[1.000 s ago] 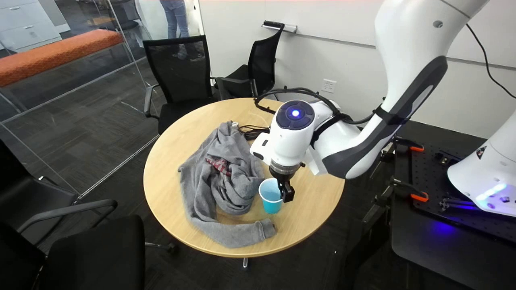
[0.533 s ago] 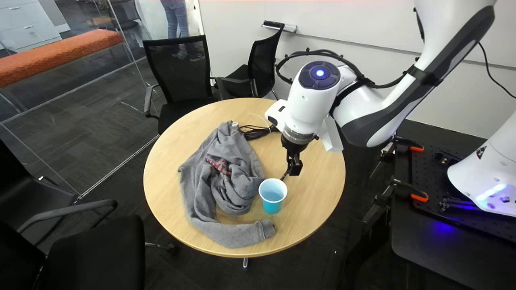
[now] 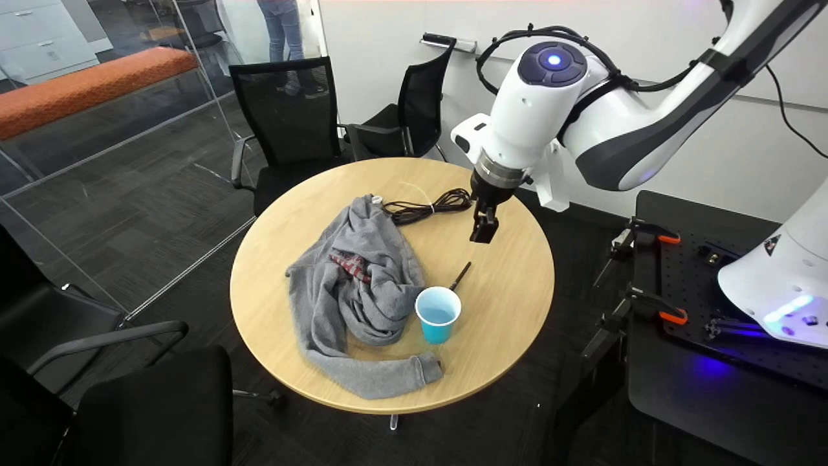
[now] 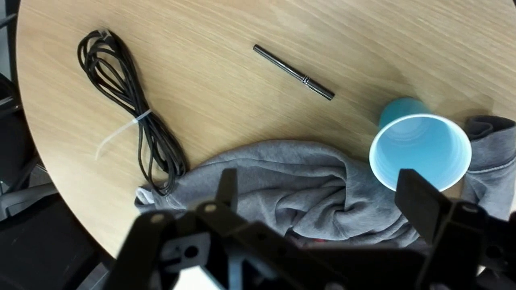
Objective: Move the cup
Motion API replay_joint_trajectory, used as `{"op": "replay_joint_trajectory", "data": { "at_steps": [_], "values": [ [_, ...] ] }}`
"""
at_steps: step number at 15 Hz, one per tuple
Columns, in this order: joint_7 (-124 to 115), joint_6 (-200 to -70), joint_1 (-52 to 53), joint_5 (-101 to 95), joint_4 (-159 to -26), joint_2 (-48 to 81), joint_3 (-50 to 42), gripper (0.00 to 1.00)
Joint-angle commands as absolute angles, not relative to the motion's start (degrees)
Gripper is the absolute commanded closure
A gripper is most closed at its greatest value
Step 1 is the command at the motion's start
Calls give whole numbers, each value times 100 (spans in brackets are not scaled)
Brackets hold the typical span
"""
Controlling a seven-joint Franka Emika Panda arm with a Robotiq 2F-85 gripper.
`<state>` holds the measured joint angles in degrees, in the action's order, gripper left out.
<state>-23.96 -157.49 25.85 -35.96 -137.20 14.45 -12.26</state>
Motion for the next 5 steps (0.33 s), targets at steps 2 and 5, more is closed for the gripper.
{"op": "replay_joint_trajectory", "data": {
  "at_steps": [2,5],
  "values": [
    [-2396,-15749,2585,-3600,-13768,1383,-1245,0],
    [-2398,-15749,2592,-3601,-13779,1378,-1244,0]
  ]
}}
